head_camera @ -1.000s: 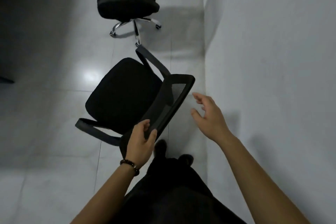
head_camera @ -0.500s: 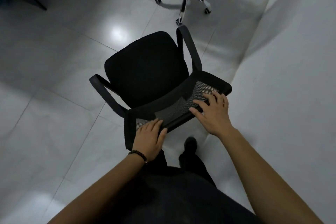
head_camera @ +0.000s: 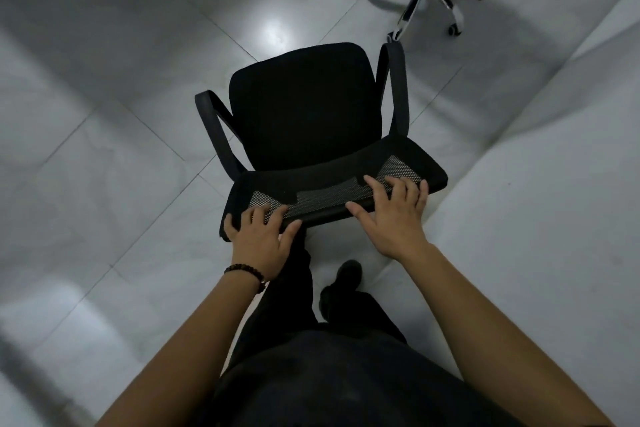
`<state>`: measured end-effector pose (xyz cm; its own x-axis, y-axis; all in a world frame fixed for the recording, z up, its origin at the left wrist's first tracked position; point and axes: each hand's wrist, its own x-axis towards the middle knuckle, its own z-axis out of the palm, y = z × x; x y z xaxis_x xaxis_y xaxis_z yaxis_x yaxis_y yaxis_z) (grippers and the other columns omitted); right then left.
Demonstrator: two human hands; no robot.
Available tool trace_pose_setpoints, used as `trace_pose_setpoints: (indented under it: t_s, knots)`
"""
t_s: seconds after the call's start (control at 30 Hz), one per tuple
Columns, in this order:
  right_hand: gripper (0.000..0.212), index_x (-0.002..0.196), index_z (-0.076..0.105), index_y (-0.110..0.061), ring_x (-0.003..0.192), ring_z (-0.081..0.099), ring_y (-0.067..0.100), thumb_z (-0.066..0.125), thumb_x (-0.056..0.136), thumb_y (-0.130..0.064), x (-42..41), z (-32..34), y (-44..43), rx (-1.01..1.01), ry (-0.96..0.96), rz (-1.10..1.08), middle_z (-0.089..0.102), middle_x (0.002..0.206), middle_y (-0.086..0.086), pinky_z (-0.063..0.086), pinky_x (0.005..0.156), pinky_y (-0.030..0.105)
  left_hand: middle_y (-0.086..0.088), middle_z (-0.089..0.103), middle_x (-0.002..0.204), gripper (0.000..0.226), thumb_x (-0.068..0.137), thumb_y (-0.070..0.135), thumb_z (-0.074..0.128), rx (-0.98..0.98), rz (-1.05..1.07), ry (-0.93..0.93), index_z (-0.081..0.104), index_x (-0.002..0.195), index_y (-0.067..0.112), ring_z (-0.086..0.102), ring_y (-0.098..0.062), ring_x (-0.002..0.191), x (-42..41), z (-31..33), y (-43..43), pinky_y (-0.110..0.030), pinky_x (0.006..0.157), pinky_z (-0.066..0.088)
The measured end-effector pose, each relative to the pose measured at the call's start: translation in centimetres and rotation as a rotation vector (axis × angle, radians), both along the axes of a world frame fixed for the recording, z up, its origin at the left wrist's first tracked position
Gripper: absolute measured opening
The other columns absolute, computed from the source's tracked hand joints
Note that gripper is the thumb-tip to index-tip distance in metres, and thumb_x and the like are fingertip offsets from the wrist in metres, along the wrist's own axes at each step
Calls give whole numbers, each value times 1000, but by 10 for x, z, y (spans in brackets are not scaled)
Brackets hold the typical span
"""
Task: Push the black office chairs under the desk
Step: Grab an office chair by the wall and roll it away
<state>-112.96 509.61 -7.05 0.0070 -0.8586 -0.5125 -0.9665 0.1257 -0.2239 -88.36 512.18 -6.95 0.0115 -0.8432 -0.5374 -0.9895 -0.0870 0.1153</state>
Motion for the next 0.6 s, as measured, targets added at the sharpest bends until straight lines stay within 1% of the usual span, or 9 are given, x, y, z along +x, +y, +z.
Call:
trace_pose_setpoints:
  t_s: [0.07,0.17,0.23,0.4,0.6]
  knots:
    - [69,145,35,-35,145,4,32,21,90,-74,-1,-1,-16,4,12,12,23,154,15,-17,116,52,-2,45,140,74,85,68,1,18,3,2,41,138,34,31,-25,134,-1,-1,-14,-60,113,6]
    - [65,137,44,-33,145,6,33,21,91,-74,-6,-3,-55,-9,35,33,26,152,15,-16,116,53,-3,44,141,64,90,63,10,18,31,14,40,139,33,30,-26,135,-9,-1,-49,-61,113,5]
    - [64,134,46,-32,145,7,33,22,92,-72,-9,-3,-92,-14,44,59,28,151,15,-15,117,53,-4,43,142,60,92,61,14,15,46,23,39,139,33,30,-27,135,-13,-1,-80,-62,113,5]
    - [63,135,46,-31,145,8,34,23,92,-71,-7,0,-185,9,74,74,30,150,16,-15,116,53,-6,42,143,60,93,60,13,-3,40,20,39,139,31,29,-30,137,-13,-7,-165,-62,112,5]
    - [65,130,50,-31,145,10,33,21,91,-73,52,-7,-265,-14,37,5,31,149,14,-16,115,54,-2,49,136,61,91,63,11,-58,-35,-3,44,134,34,37,-26,130,53,-11,-269,-59,113,9]
